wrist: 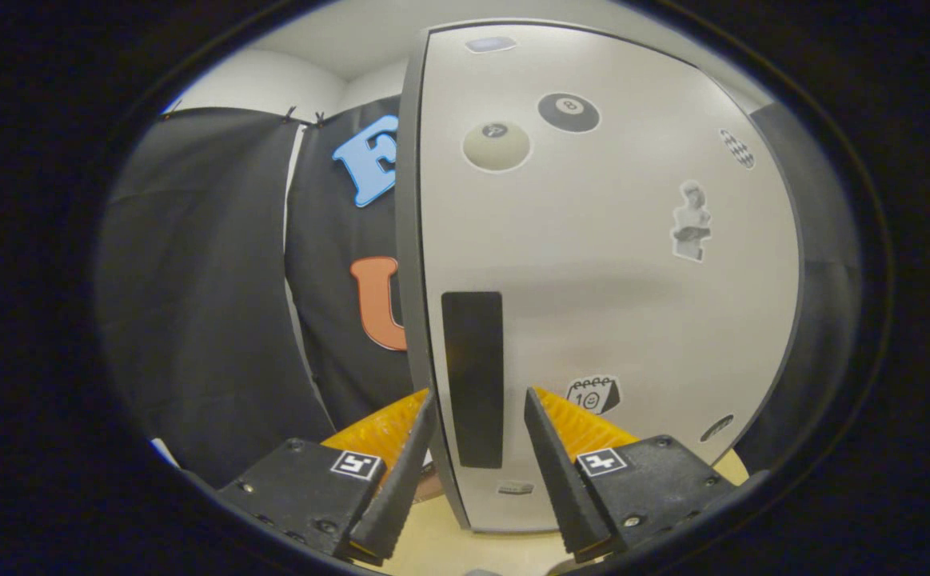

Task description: Open the shoe cabinet door, grab the shoes and put them into the shoe cabinet, then close the shoe cabinet door.

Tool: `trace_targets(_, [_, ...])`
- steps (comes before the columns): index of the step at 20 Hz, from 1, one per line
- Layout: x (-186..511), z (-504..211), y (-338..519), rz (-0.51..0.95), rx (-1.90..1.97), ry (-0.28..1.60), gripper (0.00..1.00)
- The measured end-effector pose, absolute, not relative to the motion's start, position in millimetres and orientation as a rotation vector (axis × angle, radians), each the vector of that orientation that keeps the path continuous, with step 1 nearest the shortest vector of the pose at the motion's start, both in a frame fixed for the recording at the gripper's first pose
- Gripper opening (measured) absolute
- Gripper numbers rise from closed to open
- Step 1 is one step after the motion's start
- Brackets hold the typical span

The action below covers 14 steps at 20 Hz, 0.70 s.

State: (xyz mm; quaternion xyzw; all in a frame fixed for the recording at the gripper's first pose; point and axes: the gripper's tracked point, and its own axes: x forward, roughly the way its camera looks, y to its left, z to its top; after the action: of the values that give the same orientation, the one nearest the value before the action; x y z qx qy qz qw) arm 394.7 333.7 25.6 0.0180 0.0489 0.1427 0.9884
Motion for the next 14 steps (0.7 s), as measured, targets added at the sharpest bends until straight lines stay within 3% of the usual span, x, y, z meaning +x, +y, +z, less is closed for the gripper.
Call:
trace_targets(4, [401.8, 26.7, 333.4, 0.243, 0.057, 0.103, 0.42])
trace_targets(8, [402.5, 25.6, 331.4, 0.219, 0.029, 0.102, 0.39])
trace_targets(14, [388.2, 24.1, 326.7, 0.336, 0.019, 0.115, 0.31])
